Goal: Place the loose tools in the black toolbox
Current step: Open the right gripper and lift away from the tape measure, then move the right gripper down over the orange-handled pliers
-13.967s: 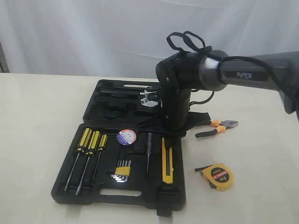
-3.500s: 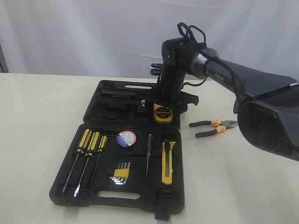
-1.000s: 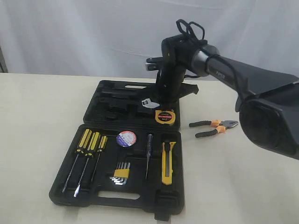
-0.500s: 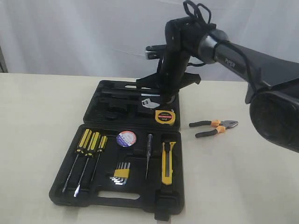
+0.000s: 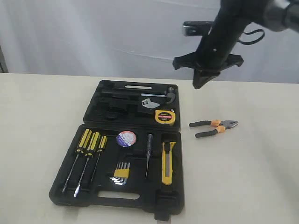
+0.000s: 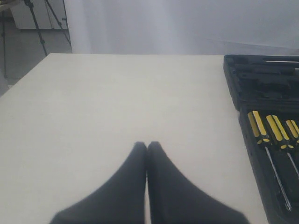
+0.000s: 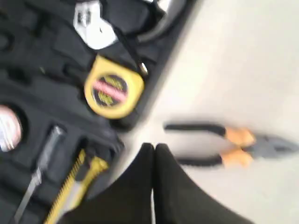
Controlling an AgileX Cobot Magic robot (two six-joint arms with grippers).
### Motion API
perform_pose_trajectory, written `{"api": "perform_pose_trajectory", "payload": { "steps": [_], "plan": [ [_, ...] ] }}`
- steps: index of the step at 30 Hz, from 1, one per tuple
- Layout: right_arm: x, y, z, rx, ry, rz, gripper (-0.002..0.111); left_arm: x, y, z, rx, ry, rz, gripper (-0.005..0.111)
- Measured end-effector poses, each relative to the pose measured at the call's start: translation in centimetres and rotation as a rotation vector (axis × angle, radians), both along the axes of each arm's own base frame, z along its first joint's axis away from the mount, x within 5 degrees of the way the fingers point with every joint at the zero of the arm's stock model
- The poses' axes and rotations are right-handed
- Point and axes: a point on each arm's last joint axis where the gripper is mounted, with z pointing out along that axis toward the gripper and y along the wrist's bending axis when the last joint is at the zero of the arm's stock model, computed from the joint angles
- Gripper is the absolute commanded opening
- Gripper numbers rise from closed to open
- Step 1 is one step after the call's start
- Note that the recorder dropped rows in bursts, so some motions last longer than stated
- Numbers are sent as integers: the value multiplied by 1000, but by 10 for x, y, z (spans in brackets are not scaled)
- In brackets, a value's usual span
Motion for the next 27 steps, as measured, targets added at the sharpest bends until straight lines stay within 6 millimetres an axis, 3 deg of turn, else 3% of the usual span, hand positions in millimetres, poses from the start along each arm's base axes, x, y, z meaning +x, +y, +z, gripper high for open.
{"api": "perform_pose_trajectory", "payload": {
  "steps": [3,9,13,17,27],
  "plan": [
    [-29,-14,9,-24,20,51,0,0,0,0,0,0,0,0],
    [-63,-37,9,-67,24,124,0,0,0,0,0,0,0,0],
    [-74,-37,10,-68,68,184,0,0,0,0,0,0,0,0],
    [-82,-29,26,-96,43,273,0,0,0,0,0,0,0,0],
    [-95,-21,55,-93,-27,225,0,0,0,0,0,0,0,0]
  ]
}}
